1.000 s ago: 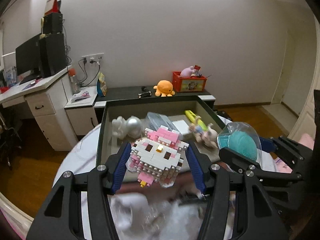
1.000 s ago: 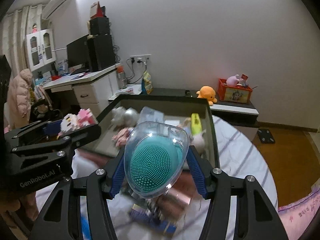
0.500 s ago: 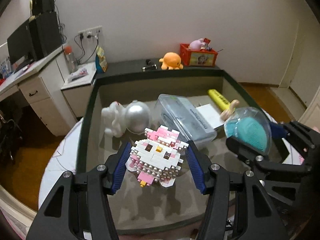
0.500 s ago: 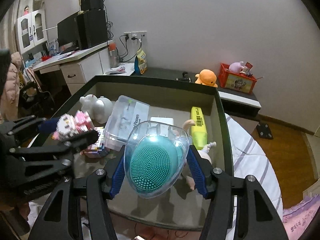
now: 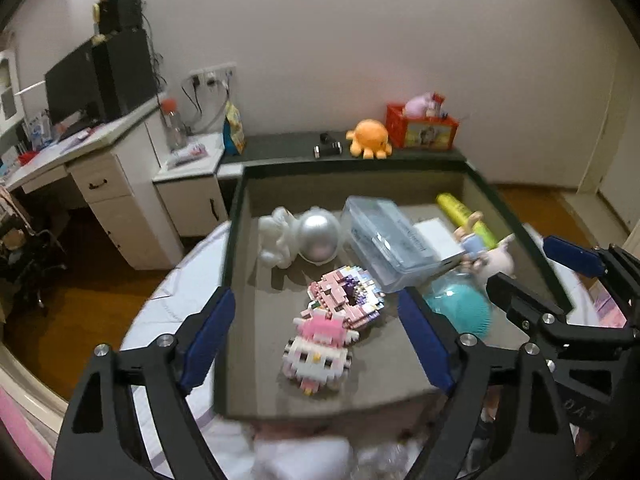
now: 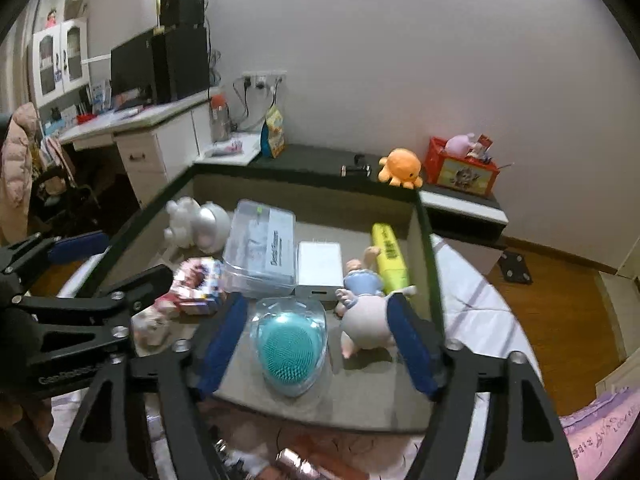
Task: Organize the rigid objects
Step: 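Lower the block figure and teal brush case into the pink box and open both tools, then withdraw both tools from the box toward the blue highlighter and lipstick box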
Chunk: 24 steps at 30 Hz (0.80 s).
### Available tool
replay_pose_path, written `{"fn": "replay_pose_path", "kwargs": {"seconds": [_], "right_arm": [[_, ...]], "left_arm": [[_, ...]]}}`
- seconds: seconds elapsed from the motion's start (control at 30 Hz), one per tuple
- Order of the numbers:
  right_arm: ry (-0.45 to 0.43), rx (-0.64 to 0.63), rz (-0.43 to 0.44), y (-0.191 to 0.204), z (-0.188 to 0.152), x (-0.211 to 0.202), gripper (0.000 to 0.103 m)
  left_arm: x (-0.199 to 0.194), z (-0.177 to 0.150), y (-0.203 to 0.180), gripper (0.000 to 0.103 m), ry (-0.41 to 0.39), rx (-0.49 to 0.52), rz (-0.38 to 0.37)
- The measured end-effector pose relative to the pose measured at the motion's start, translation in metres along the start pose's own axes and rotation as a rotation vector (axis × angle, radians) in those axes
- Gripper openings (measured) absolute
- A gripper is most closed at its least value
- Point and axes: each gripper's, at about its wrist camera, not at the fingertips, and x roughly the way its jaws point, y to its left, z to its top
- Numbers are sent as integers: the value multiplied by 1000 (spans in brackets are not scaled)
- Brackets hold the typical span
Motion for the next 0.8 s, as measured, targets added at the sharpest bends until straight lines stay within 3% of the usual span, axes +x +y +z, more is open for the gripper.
{"fn": "replay_pose_path", "kwargs": {"seconds": [0.3, 0.37, 0.63, 0.8], "right_arm": [[-129, 24, 46, 12, -23, -103, 89], [-145, 31, 55, 15, -33, -124, 103], [-204, 36, 54, 24, -71, -188, 103], [-207, 75, 51, 22, -98, -208, 103]], "left_arm": [[-113, -35, 7, 103, -176, -30, 6], [-137, -45, 6, 103, -186, -20, 5], [-203, -87, -8, 103, -237, -15, -6], [-216, -109, -18, 103, -232, -23, -43]]}}
